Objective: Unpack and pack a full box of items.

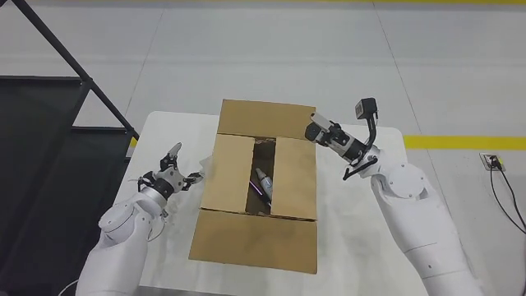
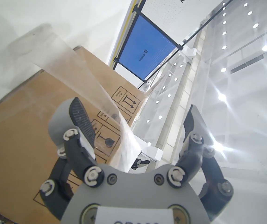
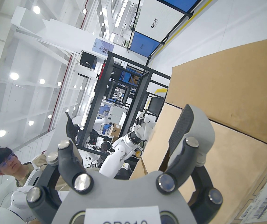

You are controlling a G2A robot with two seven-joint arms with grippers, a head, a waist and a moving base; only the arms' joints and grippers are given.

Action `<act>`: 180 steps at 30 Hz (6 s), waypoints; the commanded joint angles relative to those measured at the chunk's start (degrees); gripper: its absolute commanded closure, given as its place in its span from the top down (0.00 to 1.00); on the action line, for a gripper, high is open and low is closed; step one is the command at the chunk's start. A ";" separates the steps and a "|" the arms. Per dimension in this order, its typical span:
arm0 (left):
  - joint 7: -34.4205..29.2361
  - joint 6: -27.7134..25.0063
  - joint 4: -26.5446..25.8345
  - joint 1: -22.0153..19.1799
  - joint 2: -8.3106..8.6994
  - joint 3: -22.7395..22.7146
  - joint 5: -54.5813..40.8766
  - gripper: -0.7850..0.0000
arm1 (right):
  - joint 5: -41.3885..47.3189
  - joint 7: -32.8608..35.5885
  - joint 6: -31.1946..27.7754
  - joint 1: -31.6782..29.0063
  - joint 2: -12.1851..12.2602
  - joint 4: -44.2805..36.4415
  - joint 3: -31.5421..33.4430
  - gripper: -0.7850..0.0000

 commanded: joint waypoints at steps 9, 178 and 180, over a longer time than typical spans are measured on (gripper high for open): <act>5.30 -2.30 4.44 -4.61 -1.28 3.82 -2.12 1.00 | 0.03 -0.20 -0.20 -1.31 0.30 -1.06 0.58 1.00; 11.71 -2.04 -2.58 3.31 2.69 2.52 -6.36 1.00 | -3.87 12.44 27.50 -3.89 2.23 -10.69 -3.86 1.00; 10.63 -1.51 -0.26 1.65 2.40 3.71 -7.02 1.00 | -3.81 12.40 27.48 -3.81 2.25 -10.62 -3.93 1.00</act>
